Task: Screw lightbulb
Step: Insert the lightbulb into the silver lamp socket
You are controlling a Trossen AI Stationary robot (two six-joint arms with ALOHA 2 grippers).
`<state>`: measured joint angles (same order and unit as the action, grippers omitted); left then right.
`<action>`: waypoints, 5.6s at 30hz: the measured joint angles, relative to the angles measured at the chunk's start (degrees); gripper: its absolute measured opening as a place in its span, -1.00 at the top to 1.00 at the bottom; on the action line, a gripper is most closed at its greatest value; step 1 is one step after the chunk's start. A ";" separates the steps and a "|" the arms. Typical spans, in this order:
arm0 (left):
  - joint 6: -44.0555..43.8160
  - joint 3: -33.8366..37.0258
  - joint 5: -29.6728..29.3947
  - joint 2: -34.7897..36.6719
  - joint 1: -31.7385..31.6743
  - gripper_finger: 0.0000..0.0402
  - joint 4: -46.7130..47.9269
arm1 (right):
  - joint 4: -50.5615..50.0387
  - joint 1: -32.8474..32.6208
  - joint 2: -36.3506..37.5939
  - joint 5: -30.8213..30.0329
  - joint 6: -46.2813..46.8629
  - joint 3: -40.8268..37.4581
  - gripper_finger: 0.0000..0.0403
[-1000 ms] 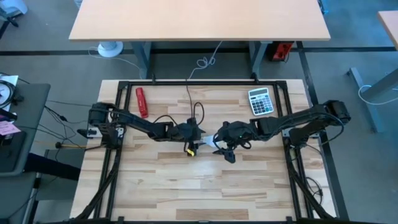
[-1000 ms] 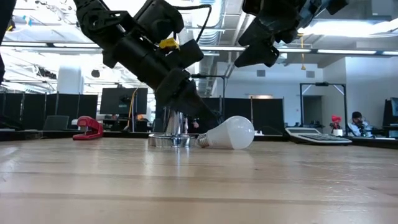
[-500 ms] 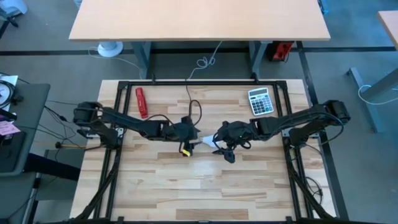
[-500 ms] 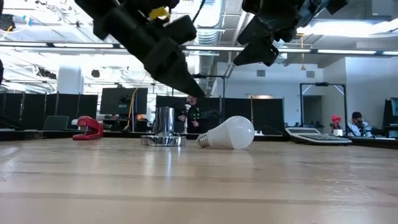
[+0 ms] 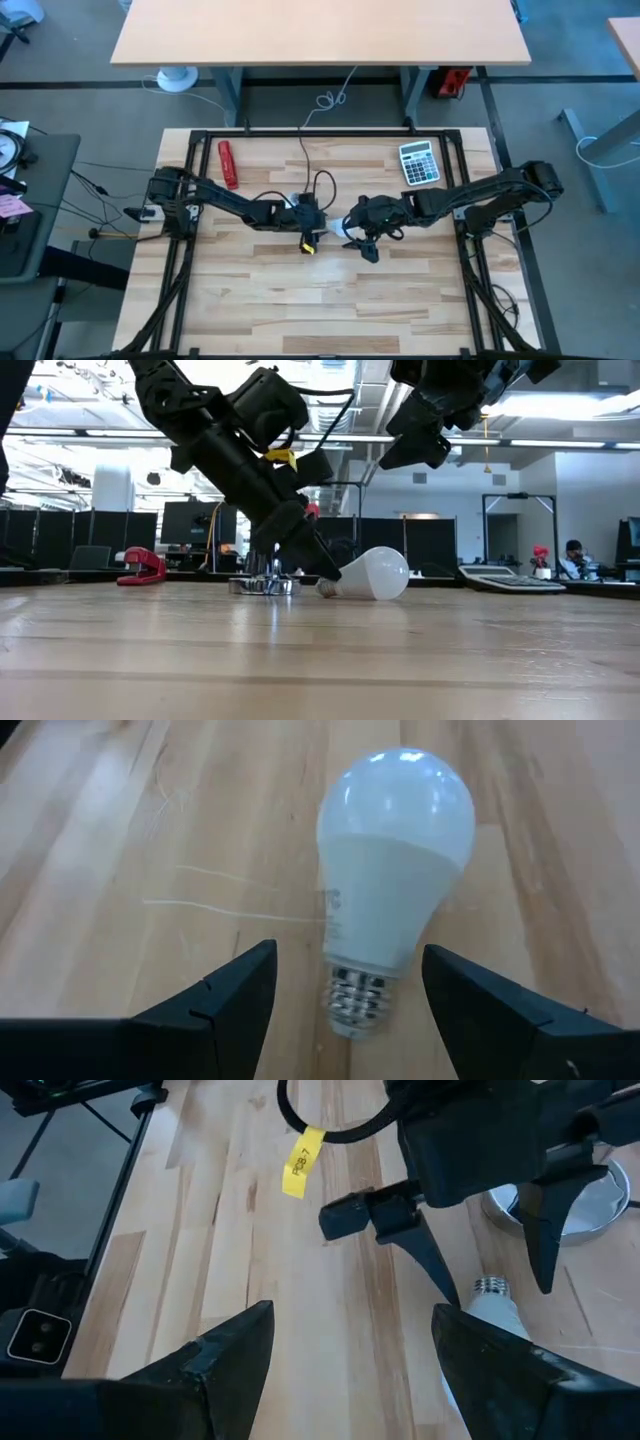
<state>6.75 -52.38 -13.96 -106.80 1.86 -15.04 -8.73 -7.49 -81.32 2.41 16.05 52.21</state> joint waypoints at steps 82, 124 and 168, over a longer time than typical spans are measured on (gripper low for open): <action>-4.59 2.48 1.86 23.55 2.40 0.43 -2.94 | 37.79 -8.15 7.98 -22.27 -21.30 -5.03 -0.40; -11.27 35.34 2.05 32.50 2.67 0.43 -53.47 | 68.24 12.41 -30.47 15.81 -10.10 13.38 -0.52; -12.36 35.41 -0.36 45.39 4.66 -0.35 -23.84 | 38.26 18.45 -20.96 25.03 -13.72 14.74 -0.32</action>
<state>-5.61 -16.97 -14.31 -61.41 6.52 -38.88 29.52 10.96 -102.28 27.44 2.33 66.95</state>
